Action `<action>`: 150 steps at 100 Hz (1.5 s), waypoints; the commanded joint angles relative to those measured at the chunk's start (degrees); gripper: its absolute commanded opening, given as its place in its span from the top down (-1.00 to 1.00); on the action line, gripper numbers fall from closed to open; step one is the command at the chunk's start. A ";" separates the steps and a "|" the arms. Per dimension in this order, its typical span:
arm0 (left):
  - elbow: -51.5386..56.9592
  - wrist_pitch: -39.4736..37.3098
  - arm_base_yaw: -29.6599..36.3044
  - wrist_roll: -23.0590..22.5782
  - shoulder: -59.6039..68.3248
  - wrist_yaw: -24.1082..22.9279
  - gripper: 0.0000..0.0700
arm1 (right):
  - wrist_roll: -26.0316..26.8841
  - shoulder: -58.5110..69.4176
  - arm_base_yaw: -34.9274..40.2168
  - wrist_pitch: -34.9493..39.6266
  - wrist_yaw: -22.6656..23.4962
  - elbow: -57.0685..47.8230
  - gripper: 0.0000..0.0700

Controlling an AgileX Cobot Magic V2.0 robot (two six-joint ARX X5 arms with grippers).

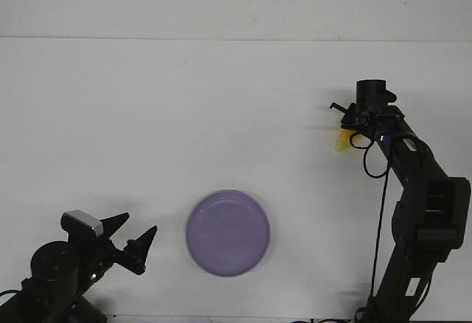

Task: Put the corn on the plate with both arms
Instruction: 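Carry the corn with the right gripper and lower it onto the plate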

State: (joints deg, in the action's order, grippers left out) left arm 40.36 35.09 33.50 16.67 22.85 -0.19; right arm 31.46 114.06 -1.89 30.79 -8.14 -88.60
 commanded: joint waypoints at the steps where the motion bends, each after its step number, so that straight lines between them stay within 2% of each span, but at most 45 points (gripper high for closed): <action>1: 0.33 -0.37 0.26 0.28 0.26 -0.26 -0.42 | -1.99 0.22 -0.09 1.75 -0.46 -0.87 1.00; 25: 0.33 -0.33 0.26 -0.68 0.22 -0.26 -0.42 | -12.94 -10.67 1.01 4.74 3.17 -0.87 1.00; 43: 0.33 -0.20 0.26 -1.05 0.20 -0.26 -0.42 | -20.50 -24.61 3.96 8.09 9.05 -0.85 1.00; 59: 0.33 0.83 0.26 -1.03 0.20 -0.28 -0.42 | -25.18 -36.44 10.73 12.13 15.58 0.17 1.00; 69: 0.33 1.29 0.26 -1.03 0.20 -0.28 -0.42 | -27.19 -42.36 18.10 12.70 17.20 3.67 1.00; 85: 0.33 1.25 0.26 -1.05 0.20 -0.31 -0.42 | -26.71 -46.99 33.55 10.58 16.48 13.11 1.00; 108: 0.33 1.20 0.26 -1.05 0.20 -0.33 -0.42 | -24.65 -44.46 51.58 0.20 9.55 26.51 1.00; 119: 0.33 1.25 0.26 -1.05 0.20 -0.33 -0.42 | -22.29 -40.63 55.95 -4.11 8.11 30.18 1.00; 138: 0.33 1.25 0.26 -1.05 0.20 -0.57 -0.42 | -22.43 -32.22 60.15 -6.56 3.54 31.15 1.00; 150: 0.33 1.29 0.26 -1.03 0.20 -0.57 -0.42 | -22.49 -28.22 60.87 -7.15 3.56 31.15 0.98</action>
State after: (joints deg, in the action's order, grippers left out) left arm 40.36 36.67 33.50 16.01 22.85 -0.51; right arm 8.03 84.07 58.00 24.51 -4.34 -56.95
